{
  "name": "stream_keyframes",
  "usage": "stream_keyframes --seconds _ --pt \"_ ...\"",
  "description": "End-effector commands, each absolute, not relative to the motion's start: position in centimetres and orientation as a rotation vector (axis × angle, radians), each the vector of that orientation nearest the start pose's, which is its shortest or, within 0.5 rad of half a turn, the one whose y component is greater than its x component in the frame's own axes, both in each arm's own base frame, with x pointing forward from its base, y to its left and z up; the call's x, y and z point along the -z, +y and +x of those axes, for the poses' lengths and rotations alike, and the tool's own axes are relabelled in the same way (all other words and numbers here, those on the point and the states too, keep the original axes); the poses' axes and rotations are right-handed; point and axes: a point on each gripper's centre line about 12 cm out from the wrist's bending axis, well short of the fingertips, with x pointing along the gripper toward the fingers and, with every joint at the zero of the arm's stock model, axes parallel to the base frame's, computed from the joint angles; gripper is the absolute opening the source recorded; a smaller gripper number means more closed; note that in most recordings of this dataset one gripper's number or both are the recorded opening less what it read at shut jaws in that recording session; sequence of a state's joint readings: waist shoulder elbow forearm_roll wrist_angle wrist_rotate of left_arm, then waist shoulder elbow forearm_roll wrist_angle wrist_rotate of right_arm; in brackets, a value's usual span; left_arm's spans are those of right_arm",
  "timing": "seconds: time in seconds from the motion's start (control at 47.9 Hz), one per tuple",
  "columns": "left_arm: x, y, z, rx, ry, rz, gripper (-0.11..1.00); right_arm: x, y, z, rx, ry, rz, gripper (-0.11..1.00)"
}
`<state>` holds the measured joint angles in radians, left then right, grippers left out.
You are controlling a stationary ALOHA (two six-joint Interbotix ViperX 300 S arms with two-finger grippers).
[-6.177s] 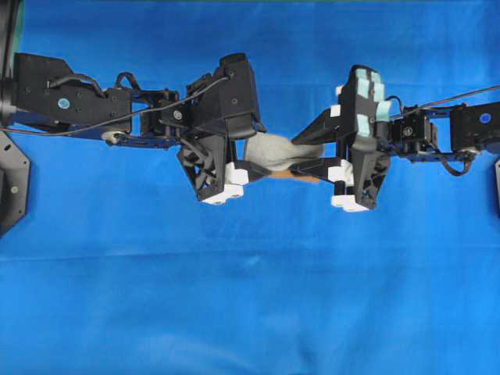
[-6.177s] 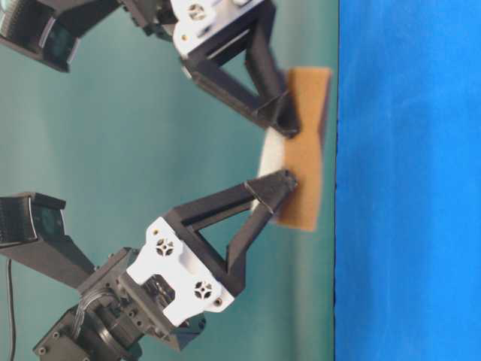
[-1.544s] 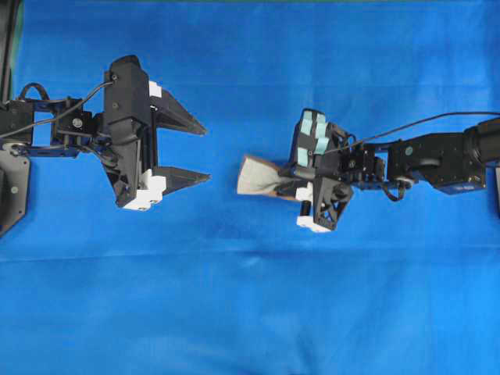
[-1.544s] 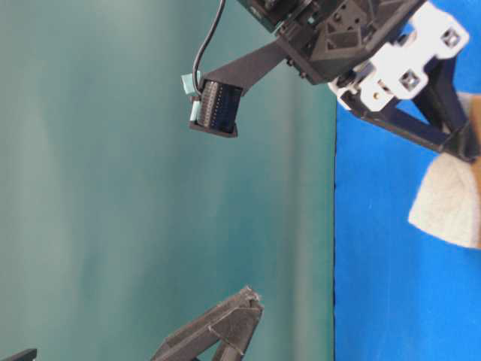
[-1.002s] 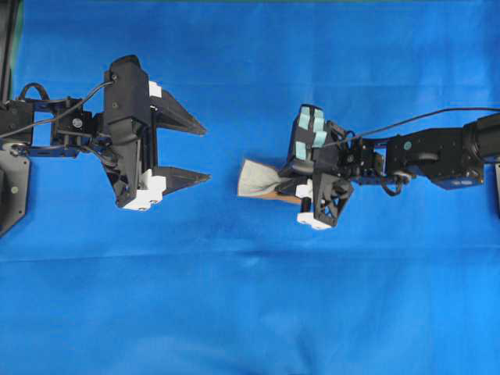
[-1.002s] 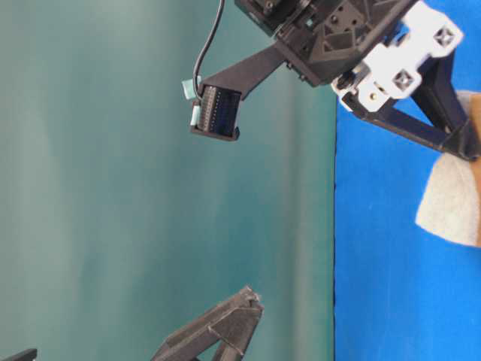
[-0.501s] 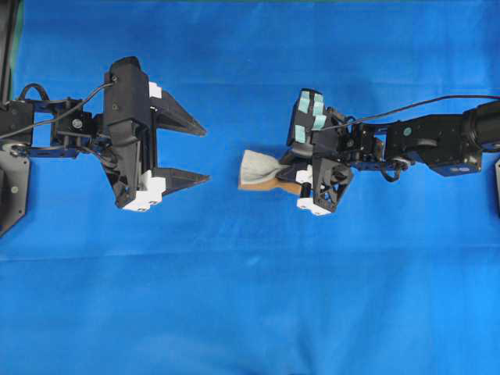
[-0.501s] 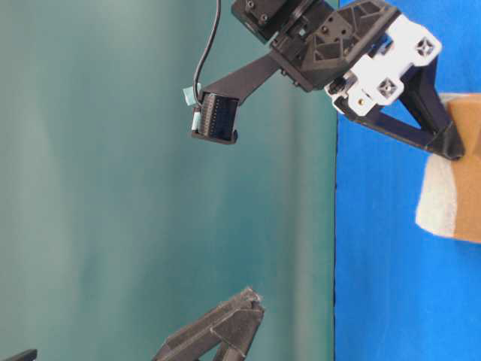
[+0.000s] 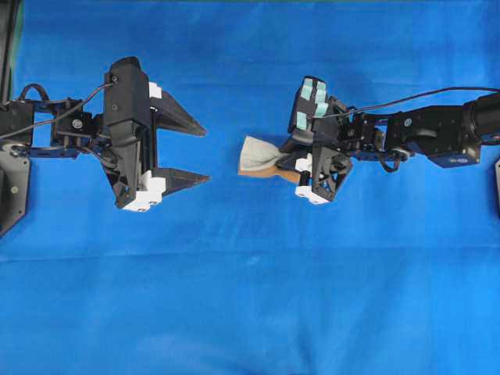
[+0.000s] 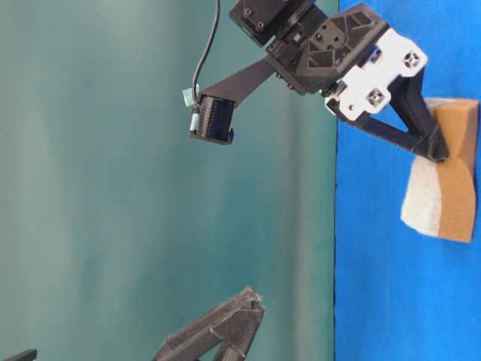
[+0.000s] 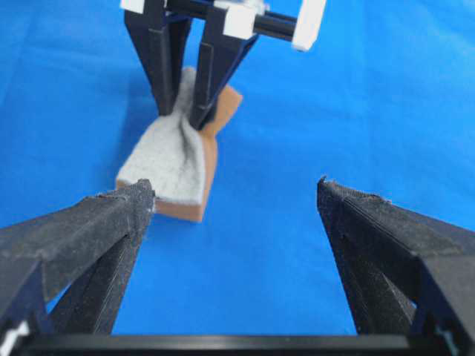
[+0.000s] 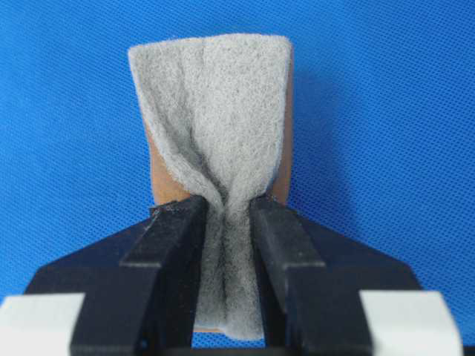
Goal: Hand over the sponge with the left arm and wipe it with the right arm.
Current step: 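Rub the sponge back and forth on the table with the right gripper, then lower the sponge onto the table and open the right gripper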
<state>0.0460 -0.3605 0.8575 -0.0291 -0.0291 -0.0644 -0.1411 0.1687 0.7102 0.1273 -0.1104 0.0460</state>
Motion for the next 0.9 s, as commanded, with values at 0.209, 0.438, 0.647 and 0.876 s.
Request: stream_keyframes --seconds 0.209,0.438,0.647,0.876 --pt "-23.9 1.4 32.0 -0.065 0.439 -0.1 0.88 -11.0 -6.0 38.4 0.222 0.726 0.216 0.27" --pt "-23.9 1.4 32.0 -0.065 0.439 -0.1 0.88 -11.0 -5.8 38.6 0.216 0.725 0.215 0.48" --pt "-23.9 1.4 32.0 -0.065 0.439 -0.1 0.88 -11.1 -5.8 38.7 0.218 0.717 0.221 0.74" --pt "-23.9 1.4 32.1 -0.064 0.439 -0.1 0.88 -12.3 -5.8 39.1 0.21 0.686 0.205 0.75"
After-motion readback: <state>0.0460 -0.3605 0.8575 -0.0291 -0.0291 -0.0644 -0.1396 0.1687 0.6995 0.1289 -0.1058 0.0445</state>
